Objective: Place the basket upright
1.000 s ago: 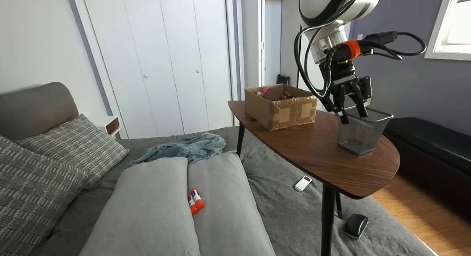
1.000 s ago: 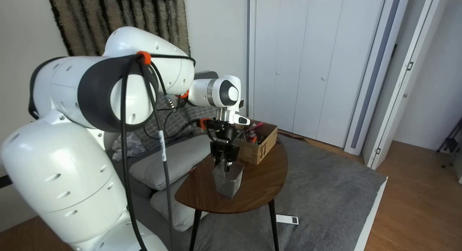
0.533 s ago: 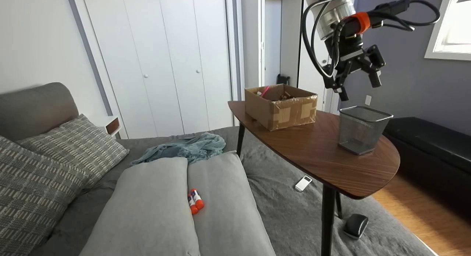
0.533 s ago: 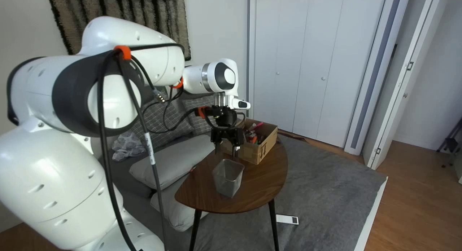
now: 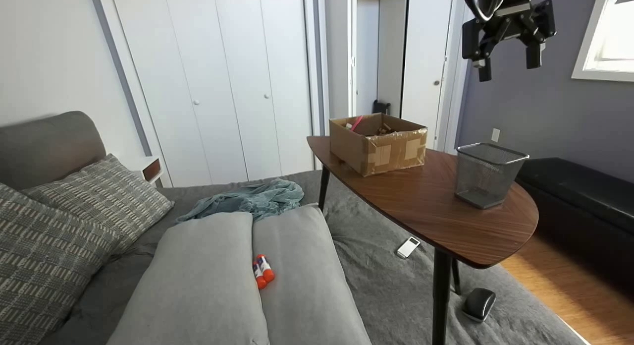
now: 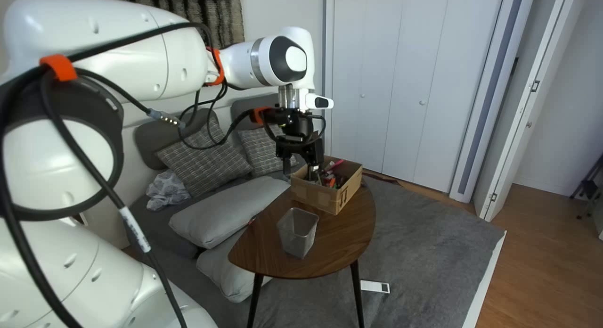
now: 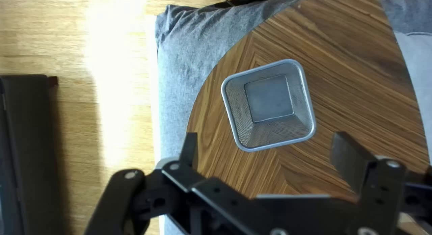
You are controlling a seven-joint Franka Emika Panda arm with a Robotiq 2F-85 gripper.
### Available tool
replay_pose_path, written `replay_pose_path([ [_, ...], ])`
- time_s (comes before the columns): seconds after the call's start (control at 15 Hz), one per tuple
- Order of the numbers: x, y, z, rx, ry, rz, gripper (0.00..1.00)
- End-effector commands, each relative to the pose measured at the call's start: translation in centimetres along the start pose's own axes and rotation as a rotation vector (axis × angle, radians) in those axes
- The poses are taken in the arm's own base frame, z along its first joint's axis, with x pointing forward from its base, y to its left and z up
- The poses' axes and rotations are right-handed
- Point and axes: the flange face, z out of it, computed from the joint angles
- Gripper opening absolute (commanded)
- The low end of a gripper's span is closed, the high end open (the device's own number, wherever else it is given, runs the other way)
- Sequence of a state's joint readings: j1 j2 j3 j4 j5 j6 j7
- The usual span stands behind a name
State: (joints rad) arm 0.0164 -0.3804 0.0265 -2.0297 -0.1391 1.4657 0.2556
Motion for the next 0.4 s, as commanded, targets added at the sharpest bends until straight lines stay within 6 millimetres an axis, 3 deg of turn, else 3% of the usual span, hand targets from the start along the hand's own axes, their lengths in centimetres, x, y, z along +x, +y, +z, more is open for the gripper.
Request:
replay_pose_path([
  [0.0,-0.99,1.88,-1.50,0.081,0.013,-0.013,1.00],
  [0.07,-0.46,1.05,-0.75,0.035,0.012,-0.002,1.00],
  [0.33,-0.64,1.69,-1.03,0.056,0.016,0.000,1.00],
])
